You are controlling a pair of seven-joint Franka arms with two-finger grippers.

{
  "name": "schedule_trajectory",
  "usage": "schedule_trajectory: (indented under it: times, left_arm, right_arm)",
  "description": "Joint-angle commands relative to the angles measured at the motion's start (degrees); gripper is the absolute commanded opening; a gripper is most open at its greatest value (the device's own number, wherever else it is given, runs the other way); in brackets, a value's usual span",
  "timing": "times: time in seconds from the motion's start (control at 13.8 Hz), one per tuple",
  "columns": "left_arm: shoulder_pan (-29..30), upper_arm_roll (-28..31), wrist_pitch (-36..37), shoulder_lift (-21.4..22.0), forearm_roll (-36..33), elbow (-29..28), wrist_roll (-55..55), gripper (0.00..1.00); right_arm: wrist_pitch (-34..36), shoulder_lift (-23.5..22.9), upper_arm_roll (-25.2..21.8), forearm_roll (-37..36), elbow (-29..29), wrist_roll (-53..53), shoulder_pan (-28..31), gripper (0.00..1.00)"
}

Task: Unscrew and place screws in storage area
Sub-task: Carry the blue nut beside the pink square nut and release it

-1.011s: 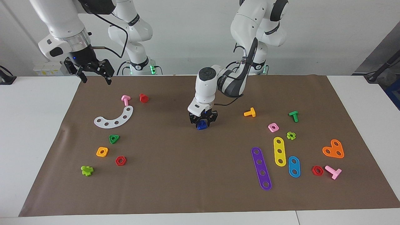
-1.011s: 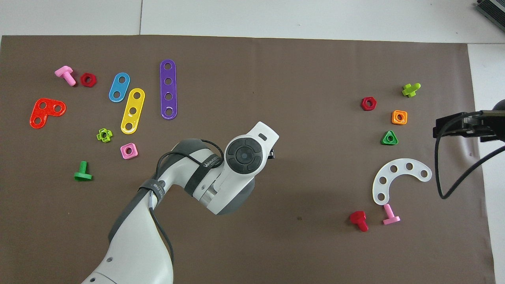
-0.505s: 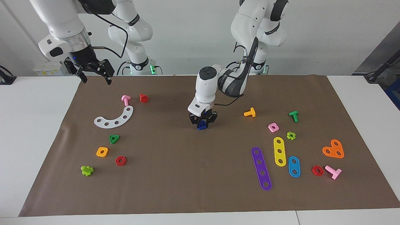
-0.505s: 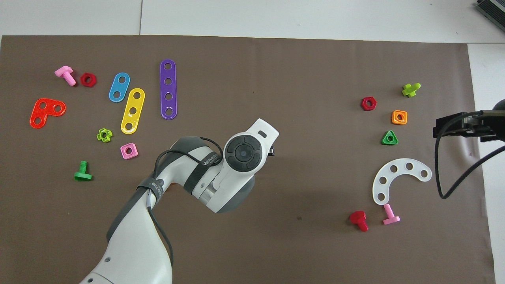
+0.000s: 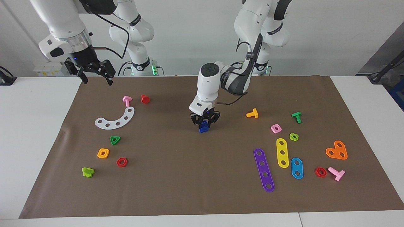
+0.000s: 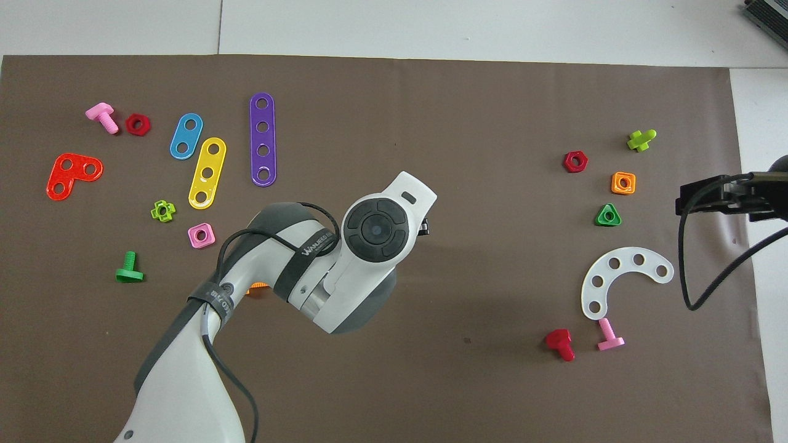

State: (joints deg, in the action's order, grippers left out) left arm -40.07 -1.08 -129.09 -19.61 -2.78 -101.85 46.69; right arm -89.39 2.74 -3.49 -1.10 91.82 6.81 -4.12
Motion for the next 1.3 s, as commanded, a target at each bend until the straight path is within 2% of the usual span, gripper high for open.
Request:
schedule_trajectory:
  times: [0.0,0.22,0.36,0.65,0.72,0.94,1.23]
  left_arm:
    - [0.7,0.5,2.6,3.4,-1.4,-1.2,1.0,0.04]
    - [3.8,0.4,1.8,3.7,-1.4,-2.6,-1.1,0.05]
    - [7.3,0.3,-0.1,4.2,-1.4,-5.1,-6.9,0.06]
    - [16.6,0.2,-13.8,5.5,-1.4,-14.0,-18.9,0.06]
    - [18.5,0.2,-15.3,5.8,-1.4,-15.6,-22.5,0.07]
    - [23.0,0.2,-15.7,7.5,-1.4,-20.6,-32.8,0.07]
    - [23.8,0.2,-15.8,8.4,-1.4,-23.0,-34.6,0.13]
  right_arm:
    - [1.1,0.5,0.2,1.1,-0.2,-1.5,0.4,1.0]
    - [1.2,0.5,0.1,1.1,-0.2,-1.5,0.4,1.0]
    - [1.1,0.5,0.2,1.1,-0.1,-1.5,0.4,1.0]
    - [1.2,0.5,0.2,1.1,-0.2,-1.5,0.4,1.0]
    - [1.1,0.5,0.2,1.1,-0.1,-1.5,0.4,1.0]
    - [1.1,0.5,0.2,1.1,-0.2,-1.5,0.4,1.0]
    - [1.1,0.5,0.2,1.1,-0.2,-1.5,0.4,1.0]
